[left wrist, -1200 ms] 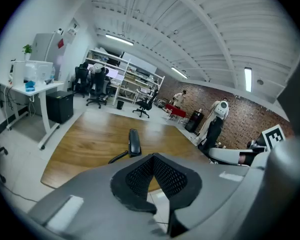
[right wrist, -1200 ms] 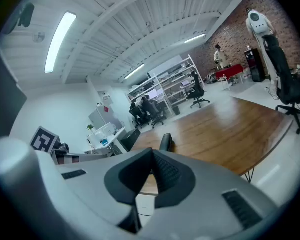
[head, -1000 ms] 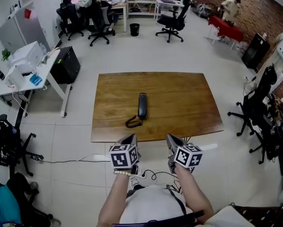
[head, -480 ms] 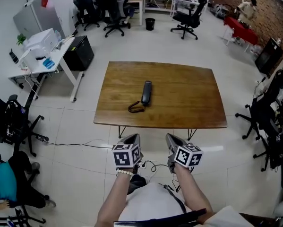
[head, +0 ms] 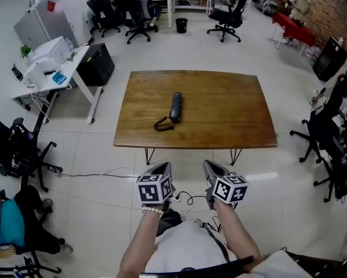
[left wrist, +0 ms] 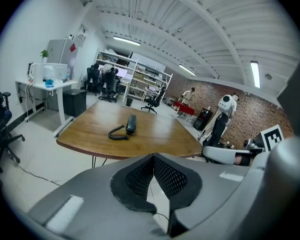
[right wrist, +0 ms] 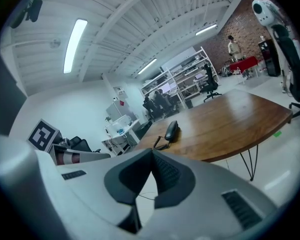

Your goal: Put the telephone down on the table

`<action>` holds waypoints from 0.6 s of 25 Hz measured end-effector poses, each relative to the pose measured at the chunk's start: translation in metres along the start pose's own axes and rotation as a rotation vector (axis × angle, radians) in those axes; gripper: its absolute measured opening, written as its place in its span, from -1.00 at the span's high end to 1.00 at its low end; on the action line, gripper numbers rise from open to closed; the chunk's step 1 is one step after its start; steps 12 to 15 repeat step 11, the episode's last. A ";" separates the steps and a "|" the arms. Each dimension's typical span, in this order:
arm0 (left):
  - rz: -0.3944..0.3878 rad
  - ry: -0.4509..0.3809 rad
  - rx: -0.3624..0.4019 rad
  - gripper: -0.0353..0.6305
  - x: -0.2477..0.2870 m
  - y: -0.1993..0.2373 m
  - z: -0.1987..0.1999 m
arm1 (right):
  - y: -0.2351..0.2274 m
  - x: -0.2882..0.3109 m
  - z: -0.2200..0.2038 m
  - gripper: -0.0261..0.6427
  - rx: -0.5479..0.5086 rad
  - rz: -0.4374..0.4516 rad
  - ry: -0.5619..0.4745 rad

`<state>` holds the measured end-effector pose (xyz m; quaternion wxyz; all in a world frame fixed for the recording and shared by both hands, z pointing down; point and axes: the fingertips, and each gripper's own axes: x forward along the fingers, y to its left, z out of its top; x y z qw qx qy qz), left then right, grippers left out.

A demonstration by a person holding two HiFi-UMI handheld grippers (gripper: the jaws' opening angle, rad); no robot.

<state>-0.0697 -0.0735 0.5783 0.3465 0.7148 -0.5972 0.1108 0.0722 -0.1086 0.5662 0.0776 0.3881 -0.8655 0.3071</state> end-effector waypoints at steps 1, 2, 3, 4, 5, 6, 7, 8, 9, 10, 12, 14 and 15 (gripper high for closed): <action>-0.004 0.000 0.002 0.89 0.001 -0.002 0.001 | -0.001 -0.001 0.002 0.91 0.000 0.000 -0.003; -0.008 0.002 0.003 0.89 0.002 -0.003 0.001 | -0.001 -0.001 0.003 0.91 -0.001 -0.001 -0.006; -0.013 0.003 0.005 0.89 0.003 -0.006 0.000 | -0.002 -0.002 0.004 0.91 -0.002 -0.001 -0.009; -0.018 0.004 0.007 0.89 0.005 -0.008 0.000 | -0.003 -0.003 0.005 0.91 -0.003 -0.002 -0.012; -0.021 0.004 0.009 0.89 0.006 -0.010 0.000 | -0.004 -0.004 0.006 0.91 -0.004 -0.003 -0.015; -0.023 0.004 0.011 0.89 0.007 -0.011 0.000 | -0.006 -0.005 0.007 0.91 -0.004 -0.004 -0.017; -0.024 0.004 0.012 0.89 0.007 -0.011 0.000 | -0.006 -0.005 0.007 0.91 -0.004 -0.005 -0.019; -0.025 0.003 0.013 0.89 0.008 -0.011 0.001 | -0.007 -0.005 0.008 0.91 -0.003 -0.007 -0.021; -0.025 0.003 0.014 0.89 0.008 -0.011 0.002 | -0.007 -0.005 0.009 0.91 -0.004 -0.008 -0.023; -0.026 0.002 0.015 0.89 0.008 -0.011 0.003 | -0.007 -0.004 0.010 0.91 -0.004 -0.010 -0.025; -0.027 0.001 0.015 0.89 0.009 -0.010 0.005 | -0.008 -0.004 0.011 0.91 -0.005 -0.011 -0.027; -0.027 0.001 0.015 0.89 0.009 -0.010 0.005 | -0.008 -0.004 0.011 0.91 -0.005 -0.011 -0.027; -0.027 0.001 0.015 0.89 0.009 -0.010 0.005 | -0.008 -0.004 0.011 0.91 -0.005 -0.011 -0.027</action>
